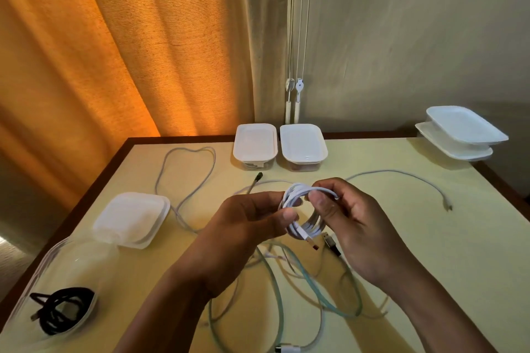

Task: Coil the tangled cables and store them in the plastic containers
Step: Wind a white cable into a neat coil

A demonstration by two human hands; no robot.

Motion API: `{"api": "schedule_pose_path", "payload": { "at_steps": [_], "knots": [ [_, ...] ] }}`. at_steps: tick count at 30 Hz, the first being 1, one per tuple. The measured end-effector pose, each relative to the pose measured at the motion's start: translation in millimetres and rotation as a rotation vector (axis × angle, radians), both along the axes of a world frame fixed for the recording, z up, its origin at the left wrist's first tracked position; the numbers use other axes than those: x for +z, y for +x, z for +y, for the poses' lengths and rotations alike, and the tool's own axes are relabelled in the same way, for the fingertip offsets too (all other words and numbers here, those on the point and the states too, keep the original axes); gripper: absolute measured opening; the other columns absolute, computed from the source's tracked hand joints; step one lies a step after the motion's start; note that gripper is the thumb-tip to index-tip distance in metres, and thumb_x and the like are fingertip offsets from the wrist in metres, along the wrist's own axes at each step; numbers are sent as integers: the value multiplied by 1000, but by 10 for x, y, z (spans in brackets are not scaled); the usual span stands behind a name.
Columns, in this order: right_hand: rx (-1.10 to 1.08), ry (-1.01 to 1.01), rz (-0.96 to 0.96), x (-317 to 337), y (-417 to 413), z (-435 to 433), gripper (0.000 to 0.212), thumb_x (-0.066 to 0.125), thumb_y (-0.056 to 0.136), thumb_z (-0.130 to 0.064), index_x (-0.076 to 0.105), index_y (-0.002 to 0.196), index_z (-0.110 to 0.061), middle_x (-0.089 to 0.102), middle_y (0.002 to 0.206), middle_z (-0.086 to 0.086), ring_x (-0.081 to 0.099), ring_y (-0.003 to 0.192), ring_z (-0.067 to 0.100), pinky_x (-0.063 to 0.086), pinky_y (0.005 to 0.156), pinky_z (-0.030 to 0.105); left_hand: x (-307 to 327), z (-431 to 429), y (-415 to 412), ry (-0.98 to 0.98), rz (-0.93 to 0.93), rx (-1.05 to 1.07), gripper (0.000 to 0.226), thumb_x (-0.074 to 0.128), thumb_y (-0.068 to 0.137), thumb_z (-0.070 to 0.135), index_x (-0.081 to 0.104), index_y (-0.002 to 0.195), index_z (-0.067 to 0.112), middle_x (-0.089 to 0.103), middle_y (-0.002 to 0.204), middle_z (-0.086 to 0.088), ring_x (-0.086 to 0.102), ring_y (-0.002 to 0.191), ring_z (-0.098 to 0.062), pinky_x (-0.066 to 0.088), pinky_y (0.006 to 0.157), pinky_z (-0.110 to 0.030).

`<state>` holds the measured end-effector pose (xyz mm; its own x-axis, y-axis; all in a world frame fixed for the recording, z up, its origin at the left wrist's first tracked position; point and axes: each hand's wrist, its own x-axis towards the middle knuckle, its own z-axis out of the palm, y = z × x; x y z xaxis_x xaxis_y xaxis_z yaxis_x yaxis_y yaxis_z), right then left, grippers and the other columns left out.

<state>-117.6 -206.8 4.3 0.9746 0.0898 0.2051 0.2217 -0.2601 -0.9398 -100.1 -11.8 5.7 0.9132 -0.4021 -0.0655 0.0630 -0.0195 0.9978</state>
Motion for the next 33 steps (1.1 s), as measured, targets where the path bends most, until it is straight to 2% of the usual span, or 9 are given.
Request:
{"api": "schedule_pose_path", "payload": {
  "at_steps": [2, 4, 7, 14, 16, 23, 26, 28, 33],
  "knots": [
    [19, 27, 22, 18, 0, -20, 26, 54, 90, -48, 67, 104, -30, 72, 90, -16, 66, 84, -1, 49, 75, 12, -29, -10, -3, 1, 33, 12, 29, 68, 94, 29, 76, 113, 7, 73, 112, -22, 69, 110, -38, 46, 107, -63],
    [-4, -30, -42, 55, 3, -77, 23, 54, 91, -45, 67, 105, -31, 72, 95, -16, 66, 90, 0, 48, 76, 10, -72, 0, 7, 40, 60, 32, 23, 69, 96, 24, 79, 107, 7, 74, 105, -24, 72, 98, -31, 56, 98, -52],
    [-67, -366, -349, 121, 33, -154, 15, 57, 99, -33, 69, 99, -23, 63, 90, -18, 62, 87, 0, 41, 72, 5, -106, 3, -11, 148, 88, -23, 20, 64, 100, 16, 78, 105, 3, 77, 97, -22, 75, 87, -27, 60, 82, -33],
    [-264, -538, -661, 218, 29, -305, 15, 63, 96, -20, 76, 98, -12, 61, 88, -5, 55, 78, 7, 45, 69, 19, -94, -20, -30, 269, 55, -22, 27, 63, 101, 20, 75, 94, -3, 76, 92, -19, 77, 89, -28, 62, 89, -41],
    [-210, -572, -606, 212, 31, -349, 19, 62, 96, -23, 77, 105, -17, 62, 89, -12, 56, 79, 2, 45, 72, 15, -73, -7, -36, 149, 136, 18, 25, 63, 100, 18, 76, 97, -3, 75, 98, -23, 76, 92, -33, 62, 87, -40],
    [-124, -728, -300, -64, 128, -364, 15, 67, 95, -34, 77, 106, -33, 73, 94, -16, 64, 89, 14, 51, 87, 44, 86, 71, -56, -92, 267, 17, 34, 63, 88, 22, 76, 102, -6, 70, 103, -32, 76, 90, -33, 62, 79, -34],
    [-184, -623, -201, -100, 161, -287, 43, 48, 89, -56, 78, 111, -34, 57, 95, -13, 49, 96, 11, 43, 83, 28, 120, 55, -74, -91, 264, 2, 40, 64, 85, 24, 75, 103, -10, 70, 107, -32, 75, 92, -33, 61, 79, -33],
    [-201, -509, -150, -88, 167, -247, 33, 57, 91, -49, 77, 113, -35, 55, 87, -13, 52, 87, 6, 36, 73, 11, 122, 54, -72, -86, 260, 10, 38, 63, 86, 24, 76, 105, -6, 71, 107, -31, 76, 91, -32, 61, 80, -33],
    [-139, -431, -1, -121, 132, -152, 19, 68, 94, -30, 78, 109, -36, 56, 82, -12, 53, 83, -5, 36, 66, 7, 88, 33, -66, -11, 216, 66, 39, 62, 87, 27, 76, 111, -1, 74, 109, -25, 75, 100, -34, 60, 93, -38]
  ]
}}
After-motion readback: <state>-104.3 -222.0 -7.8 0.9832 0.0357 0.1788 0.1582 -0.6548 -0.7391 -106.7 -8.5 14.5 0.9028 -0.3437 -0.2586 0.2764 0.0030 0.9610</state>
